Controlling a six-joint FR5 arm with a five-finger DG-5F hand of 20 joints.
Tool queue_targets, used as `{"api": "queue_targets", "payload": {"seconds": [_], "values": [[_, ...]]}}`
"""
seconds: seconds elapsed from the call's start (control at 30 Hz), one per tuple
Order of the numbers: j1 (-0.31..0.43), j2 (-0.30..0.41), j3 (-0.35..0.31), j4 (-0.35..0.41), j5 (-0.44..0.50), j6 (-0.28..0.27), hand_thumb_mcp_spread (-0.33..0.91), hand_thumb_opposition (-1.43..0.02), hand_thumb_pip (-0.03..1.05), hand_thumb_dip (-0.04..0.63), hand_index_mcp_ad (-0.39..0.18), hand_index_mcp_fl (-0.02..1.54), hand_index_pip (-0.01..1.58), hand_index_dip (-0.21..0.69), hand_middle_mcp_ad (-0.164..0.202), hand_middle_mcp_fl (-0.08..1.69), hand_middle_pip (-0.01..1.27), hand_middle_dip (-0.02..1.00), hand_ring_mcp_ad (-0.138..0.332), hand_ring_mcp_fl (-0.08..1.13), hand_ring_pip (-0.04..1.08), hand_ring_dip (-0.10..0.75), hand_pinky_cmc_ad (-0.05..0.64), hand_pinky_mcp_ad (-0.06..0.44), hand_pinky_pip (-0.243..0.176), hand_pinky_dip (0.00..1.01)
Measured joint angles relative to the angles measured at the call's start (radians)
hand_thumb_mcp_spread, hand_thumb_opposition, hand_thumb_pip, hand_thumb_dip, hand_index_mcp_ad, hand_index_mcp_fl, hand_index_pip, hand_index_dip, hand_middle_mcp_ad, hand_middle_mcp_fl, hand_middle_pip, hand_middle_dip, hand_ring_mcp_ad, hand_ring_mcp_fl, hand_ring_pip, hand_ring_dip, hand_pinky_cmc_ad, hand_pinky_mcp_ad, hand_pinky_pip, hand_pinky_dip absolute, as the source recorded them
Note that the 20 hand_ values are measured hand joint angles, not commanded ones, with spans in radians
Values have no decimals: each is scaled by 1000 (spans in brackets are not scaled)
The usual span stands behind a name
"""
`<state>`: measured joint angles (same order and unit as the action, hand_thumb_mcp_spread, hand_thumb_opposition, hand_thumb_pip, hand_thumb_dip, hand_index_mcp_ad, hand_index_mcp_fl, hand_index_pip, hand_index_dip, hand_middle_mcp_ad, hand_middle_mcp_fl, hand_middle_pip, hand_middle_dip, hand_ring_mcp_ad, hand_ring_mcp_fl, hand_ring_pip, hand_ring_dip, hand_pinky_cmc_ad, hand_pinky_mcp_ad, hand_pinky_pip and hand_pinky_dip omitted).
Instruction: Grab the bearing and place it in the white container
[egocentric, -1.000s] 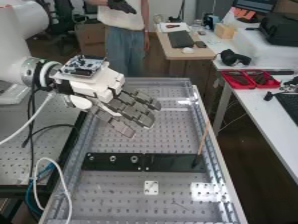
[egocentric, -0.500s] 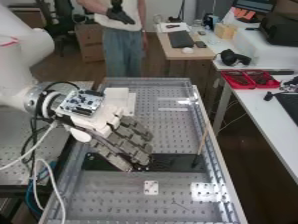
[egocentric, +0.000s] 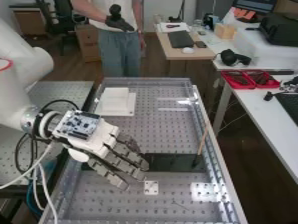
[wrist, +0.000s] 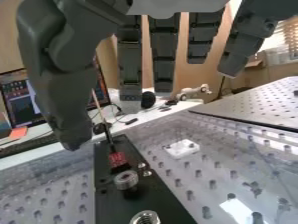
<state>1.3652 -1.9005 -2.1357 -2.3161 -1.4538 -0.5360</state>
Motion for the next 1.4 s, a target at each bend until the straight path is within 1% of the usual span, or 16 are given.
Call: {"api": "queue_targets", "payload": {"seconds": [0.1, 0.13, 0.27, 0.53, 0.57, 0.67, 0.77, 0.93, 0.97, 1.07, 1.13, 1.17, 1.23, 1.27, 1.33, 1.4], "values": [[-13, -14, -9, 38, -25, 8, 459, -771, 482, 206, -38, 75, 1237, 180, 101, 326, 127, 319, 159, 16, 103, 93, 367, 278, -10, 178], [-19, -20, -12, 51, -32, 13, 459, -771, 485, 206, -38, 72, 1251, 180, 101, 326, 127, 319, 159, 16, 103, 93, 367, 281, -2, 180], [-36, -39, -15, 80, -53, 30, 463, -782, 487, 206, -37, 75, 1285, 180, 99, 326, 127, 319, 162, 16, 105, 94, 367, 281, 3, 183], [-59, -92, -12, 132, -90, 89, 466, -782, 487, 206, -37, 75, 1316, 180, 99, 326, 127, 319, 162, 16, 99, 101, 367, 278, 5, 180], [-60, -97, -11, 137, -93, 92, 466, -782, 487, 206, -37, 75, 1316, 180, 99, 326, 127, 319, 162, 16, 99, 101, 367, 278, 2, 178], [-64, -107, -6, 148, -106, 97, 466, -782, 487, 206, -45, 119, 1316, 180, 99, 326, 127, 319, 162, 16, 99, 101, 367, 281, 12, 176], [-68, -113, 0, 155, -126, 89, 480, -785, 487, 206, -63, 141, 1316, 178, 99, 326, 127, 319, 162, 16, 99, 101, 367, 281, 12, 176], [-82, -118, 16, 162, -178, 33, 496, -782, 450, 204, -77, 176, 1316, 182, 101, 326, 127, 319, 164, 12, 101, 101, 365, 281, 12, 180], [-84, -118, 18, 162, -185, 26, 496, -782, 447, 204, -79, 176, 1316, 178, 101, 323, 127, 319, 157, 12, 101, 101, 365, 281, 12, 176], [-92, -117, 23, 169, -217, -12, 494, -782, 445, 204, -94, 180, 1316, 182, 91, 326, 127, 319, 145, 16, 101, 101, 363, 279, 12, 180], [-97, -115, 24, 178, -246, -51, 494, -782, 445, 204, -105, 192, 1316, 182, 91, 328, 127, 319, 148, 16, 101, 101, 356, 279, 12, 176], [-98, -114, 25, 180, -253, -61, 494, -782, 445, 204, -105, 192, 1314, 182, 94, 309, 127, 319, 145, 16, 101, 101, 356, 279, 12, 180], [-105, -114, 30, 189, -297, -104, 494, -782, 452, 208, -105, 187, 1328, 178, 94, 316, 127, 319, 145, 16, 98, 101, 356, 281, 12, 180], [-106, -115, 32, 190, -308, -113, 494, -782, 452, 204, -106, 188, 1332, 178, 94, 316, 127, 319, 150, 12, 98, 101, 356, 281, 12, 180], [-114, -119, 44, 189, -355, -144, 496, -782, 452, 208, -112, 188, 1332, 178, 94, 278, 127, 319, 140, 12, 101, 101, 356, 278, 12, 176], [-120, -124, 59, 182, -388, -162, 496, -782, 452, 204, -115, 187, 1330, 178, 91, 246, 127, 319, 127, 16, 98, 101, 356, 281, 12, 176]]}}
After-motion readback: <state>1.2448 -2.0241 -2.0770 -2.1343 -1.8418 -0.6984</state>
